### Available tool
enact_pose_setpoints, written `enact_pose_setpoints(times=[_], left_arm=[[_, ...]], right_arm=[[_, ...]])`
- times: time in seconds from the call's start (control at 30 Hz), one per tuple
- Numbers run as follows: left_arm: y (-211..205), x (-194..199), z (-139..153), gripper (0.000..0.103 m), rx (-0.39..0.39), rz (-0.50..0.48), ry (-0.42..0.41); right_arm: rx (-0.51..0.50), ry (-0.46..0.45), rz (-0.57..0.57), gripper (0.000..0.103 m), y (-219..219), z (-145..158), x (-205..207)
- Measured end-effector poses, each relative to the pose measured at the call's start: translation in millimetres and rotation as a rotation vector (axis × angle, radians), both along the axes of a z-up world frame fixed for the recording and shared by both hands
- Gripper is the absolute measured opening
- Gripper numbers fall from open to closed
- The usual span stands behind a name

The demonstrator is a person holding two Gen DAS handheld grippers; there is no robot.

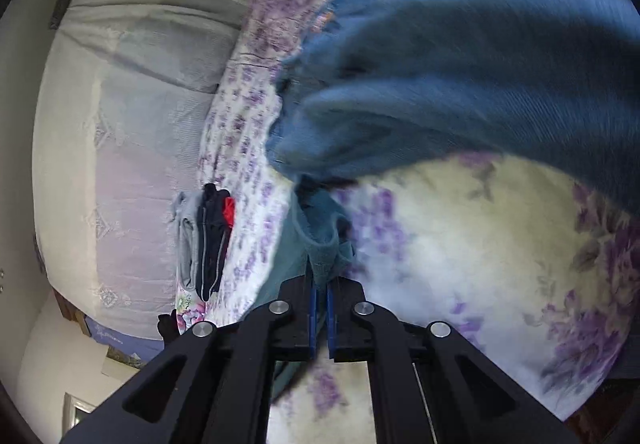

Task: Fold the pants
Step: 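Grasp the folded edge of the teal pants with the right gripper, then fold the held edge over the pants with the right gripper and release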

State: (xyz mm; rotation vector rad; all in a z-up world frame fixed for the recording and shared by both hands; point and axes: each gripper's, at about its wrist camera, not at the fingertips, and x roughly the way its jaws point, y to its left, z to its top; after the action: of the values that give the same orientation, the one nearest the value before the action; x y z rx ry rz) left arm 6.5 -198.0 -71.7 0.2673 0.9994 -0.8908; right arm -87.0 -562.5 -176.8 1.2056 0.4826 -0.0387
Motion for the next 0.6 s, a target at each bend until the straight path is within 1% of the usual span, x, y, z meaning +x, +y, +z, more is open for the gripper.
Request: enact_pose_setpoints(times=[0.03, 0.07, 0.1, 0.13, 0.17, 0.23, 0.27, 0.4, 0.43, 0.47, 0.5, 0.53, 0.57, 0.6], left_arm=[[13.3, -7.6, 4.9, 0.083, -0.03, -0.018, 0.009], [27.5, -9.7, 8.4, 0.083, -0.074, -0.021, 0.042], [43.7, -9.7, 11.2, 0.083, -0.114, -0.002, 0.069], [62.3, -7.2, 13.3, 0.083, -0.144, 0.04, 0.084], [76.2, -4.9, 14.8, 0.083, -0.154, 0.083, 0.086], [113.0, 2.9, 16.9, 0.083, -0.181, 0.195, 0.086], [140.3, 8.6, 19.1, 0.083, -0.207, 0.271, 0.089], [241.0, 17.6, 27.6, 0.084, -0.311, 0.533, 0.097], [259.6, 16.5, 29.6, 0.084, -0.325, 0.581, 0.09], [285.8, 14.9, 32.0, 0.084, -0.339, 0.651, 0.072], [309.7, 12.2, 33.9, 0.085, -0.347, 0.714, 0.055], [324.9, 10.7, 34.9, 0.085, -0.349, 0.756, 0.045], [348.9, 5.6, 35.8, 0.085, -0.344, 0.819, 0.028], [365.6, 1.3, 36.5, 0.085, -0.328, 0.871, 0.01]], right_arm=[[0.0, -0.003, -0.002, 0.003, 0.1, -1.7, -0.6], [-0.015, -0.005, -0.002, 0.003, 1.8, 0.5, -1.6], [-0.06, -0.006, -0.001, 0.003, 5.7, 7.5, -0.7], [-0.108, -0.008, 0.001, 0.003, 10.2, 15.4, 0.6], [-0.18, -0.005, 0.005, 0.004, 17.3, 27.8, 2.8], [-0.29, -0.015, 0.025, 0.004, 31.2, 50.2, 7.9], [-0.33, -0.02, 0.038, 0.004, 37.5, 59.1, 11.0], [-0.556, -0.039, 0.147, 0.004, 92.2, 110.2, 41.8], [-0.614, -0.047, 0.186, 0.004, 110.7, 120.8, 51.6], [-0.684, -0.057, 0.236, 0.004, 136.4, 132.3, 64.0], [-0.728, -0.068, 0.277, 0.004, 155.8, 137.6, 69.4], [-0.761, -0.079, 0.319, 0.004, 174.7, 142.4, 76.7], [-0.794, -0.092, 0.371, 0.004, 199.4, 146.6, 86.6], [-0.835, -0.105, 0.432, 0.004, 229.9, 149.4, 99.1]])
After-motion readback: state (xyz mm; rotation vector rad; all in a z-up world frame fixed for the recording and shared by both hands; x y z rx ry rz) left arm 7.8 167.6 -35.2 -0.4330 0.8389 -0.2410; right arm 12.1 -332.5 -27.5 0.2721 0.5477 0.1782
